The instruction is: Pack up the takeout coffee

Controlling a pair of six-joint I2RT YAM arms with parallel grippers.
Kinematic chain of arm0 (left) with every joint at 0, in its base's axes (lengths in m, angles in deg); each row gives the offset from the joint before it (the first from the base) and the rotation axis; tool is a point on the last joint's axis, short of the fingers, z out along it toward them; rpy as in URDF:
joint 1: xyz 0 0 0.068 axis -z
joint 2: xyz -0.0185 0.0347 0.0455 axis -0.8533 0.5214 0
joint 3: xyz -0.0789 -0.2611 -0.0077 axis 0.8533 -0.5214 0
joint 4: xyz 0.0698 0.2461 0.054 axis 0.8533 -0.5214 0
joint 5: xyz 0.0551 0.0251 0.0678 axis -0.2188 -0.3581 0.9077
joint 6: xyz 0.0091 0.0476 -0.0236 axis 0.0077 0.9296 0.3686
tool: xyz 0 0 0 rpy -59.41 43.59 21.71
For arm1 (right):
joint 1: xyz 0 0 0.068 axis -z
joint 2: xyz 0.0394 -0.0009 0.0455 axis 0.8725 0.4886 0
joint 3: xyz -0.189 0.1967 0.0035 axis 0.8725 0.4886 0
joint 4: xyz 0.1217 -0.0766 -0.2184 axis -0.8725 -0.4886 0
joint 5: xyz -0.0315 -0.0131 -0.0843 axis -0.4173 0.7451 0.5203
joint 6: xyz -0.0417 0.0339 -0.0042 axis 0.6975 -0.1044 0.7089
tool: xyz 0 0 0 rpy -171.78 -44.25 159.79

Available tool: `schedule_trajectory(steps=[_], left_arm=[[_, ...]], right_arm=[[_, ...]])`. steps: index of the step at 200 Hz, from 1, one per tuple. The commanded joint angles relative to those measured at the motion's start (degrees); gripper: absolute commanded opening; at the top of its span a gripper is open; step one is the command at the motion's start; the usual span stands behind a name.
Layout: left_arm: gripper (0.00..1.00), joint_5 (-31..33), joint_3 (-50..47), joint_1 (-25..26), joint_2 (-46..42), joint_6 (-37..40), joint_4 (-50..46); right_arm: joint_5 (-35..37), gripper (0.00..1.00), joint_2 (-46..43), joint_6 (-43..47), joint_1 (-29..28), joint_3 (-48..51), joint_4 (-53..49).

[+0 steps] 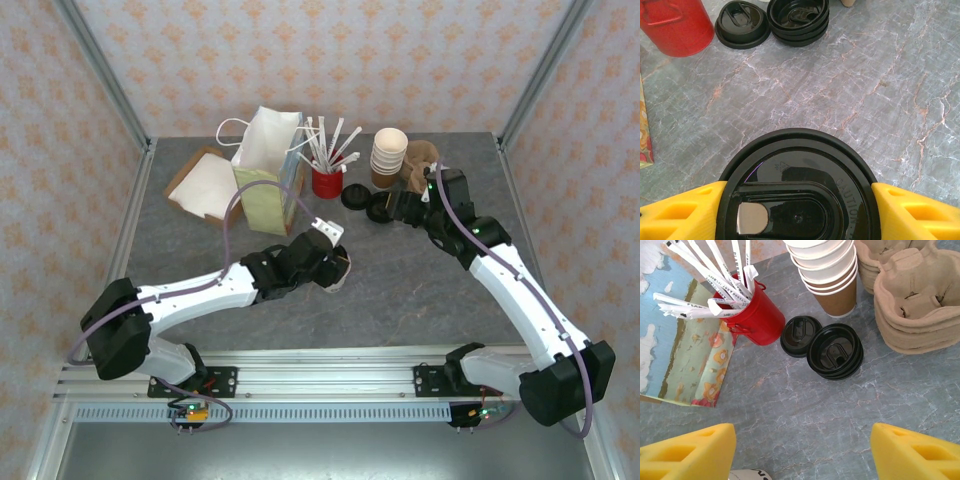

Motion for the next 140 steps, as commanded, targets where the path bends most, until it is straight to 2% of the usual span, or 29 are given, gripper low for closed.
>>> schedule_trajectory(steps=[1,140], left_arm=[[0.63,0.77,-0.86,0.5,0.6,0.91,2.41],[0.62,1.36,-2.97,1.41,2.71,1.27,4.28]], right_arm=[[-0.33,0.72,0.26,0.91,0.41,-0.15,-1.18],[-0.97,0.72,1.02,0.85,0.45,-0.14,-1.03]])
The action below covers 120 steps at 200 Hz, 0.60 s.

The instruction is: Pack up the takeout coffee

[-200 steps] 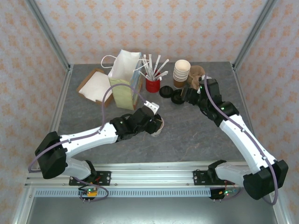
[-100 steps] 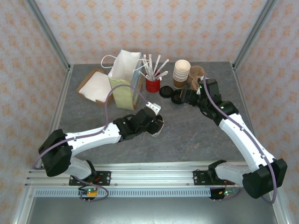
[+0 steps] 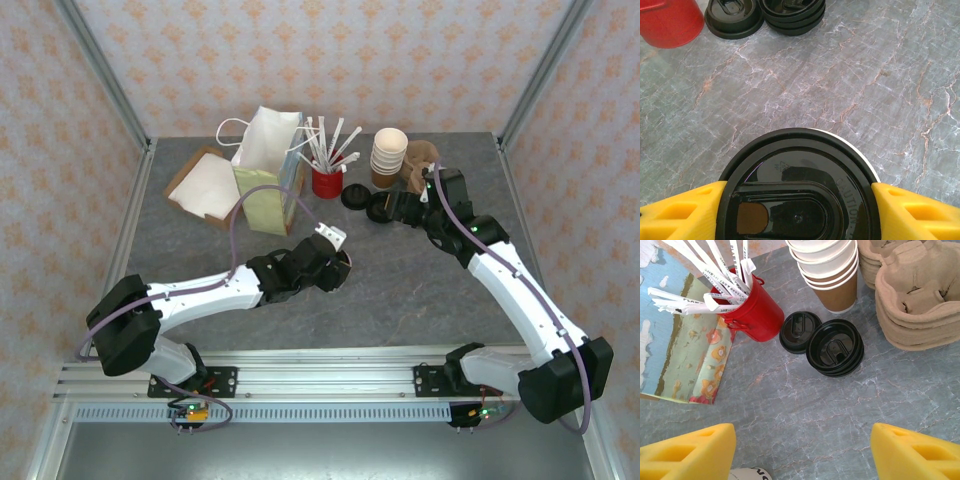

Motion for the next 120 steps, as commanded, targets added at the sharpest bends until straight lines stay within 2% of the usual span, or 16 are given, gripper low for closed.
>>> schedule_trajectory(steps=[1,120], left_arm=[[0.62,1.3,-1.15,0.67,0.94,1.21,1.5],[0.61,1.18,-1.41,0.67,-0.64,-0.12,3.61]], right_arm=[[-0.41,0.72,0.16,0.82,0.36,-0.14,-0.94],[-1.9,0.72,1.42,0.89,0.32,-1.25,-1.08]])
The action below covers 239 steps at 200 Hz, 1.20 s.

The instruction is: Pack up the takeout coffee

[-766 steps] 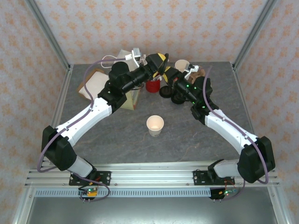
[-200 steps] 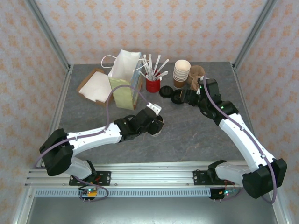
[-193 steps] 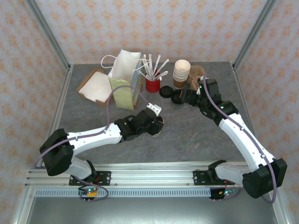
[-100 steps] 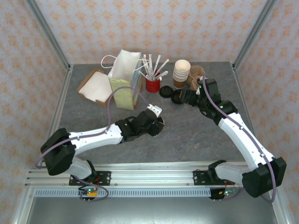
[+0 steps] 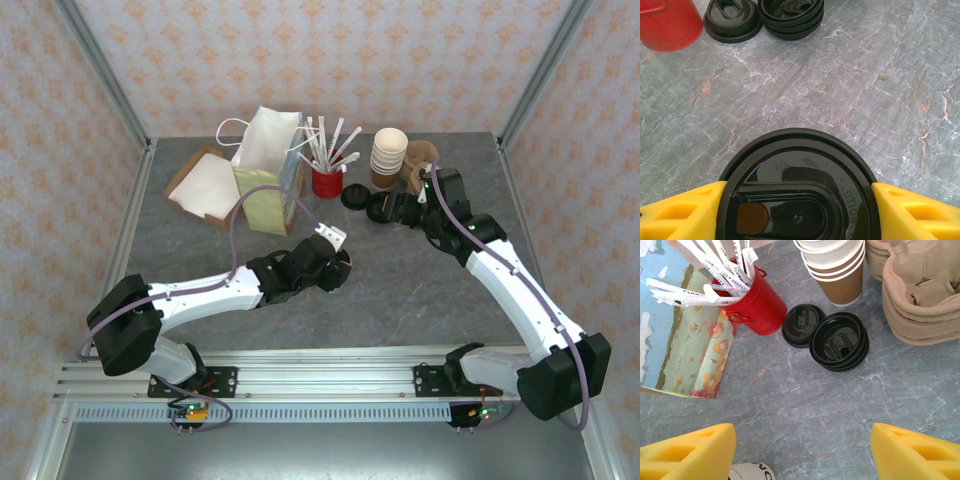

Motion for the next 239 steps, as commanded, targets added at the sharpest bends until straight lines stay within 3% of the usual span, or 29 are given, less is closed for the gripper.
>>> schedule_trajectory(steps=[1,239], left_arm=[[0.6,1.22,-0.75,0.68,-0.71,-0.05,1.71],[0.6,0.98,-1.69,0.66,-2.48,-2.16,1.97]], right_arm=[[-0.47,0.72,0.39,0.85,0.39,-1.23,-0.92],[-1.41,0.72,0.37,0.28,0.42,-0.5,-0.79]])
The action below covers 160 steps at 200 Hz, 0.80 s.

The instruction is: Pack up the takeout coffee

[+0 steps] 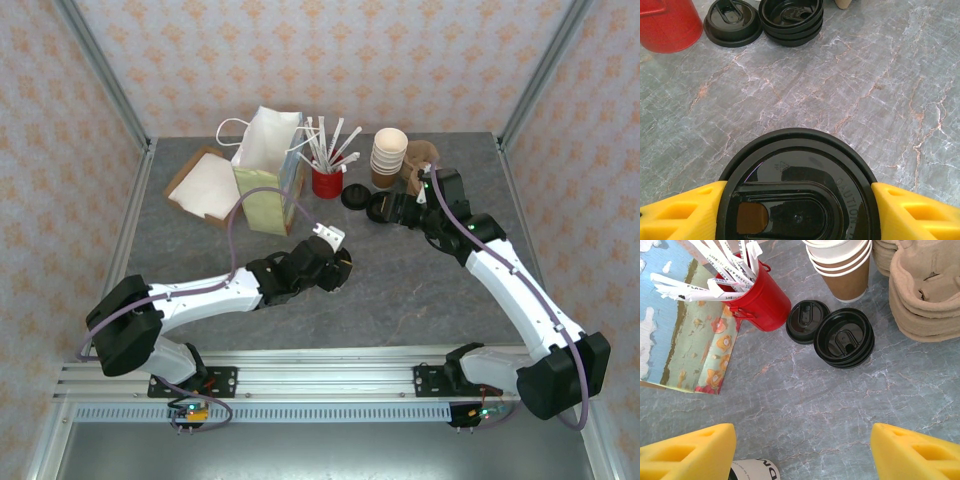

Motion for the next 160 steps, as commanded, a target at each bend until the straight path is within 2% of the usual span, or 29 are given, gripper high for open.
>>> schedule_trajectory(steps=[1,160], left_arm=[[0.6,1.01,-0.15,0.63,-2.06,-0.45,-1.15],[0.6,-1.25,-0.62,0.76,0.12,-0.22,0.13]], right_arm=[[-0.13,0.72,0.21,0.3,0.4,-0.5,-0.7],[-0.63,0.72,1.62,0.16,0.36,-0.33,-0.51]])
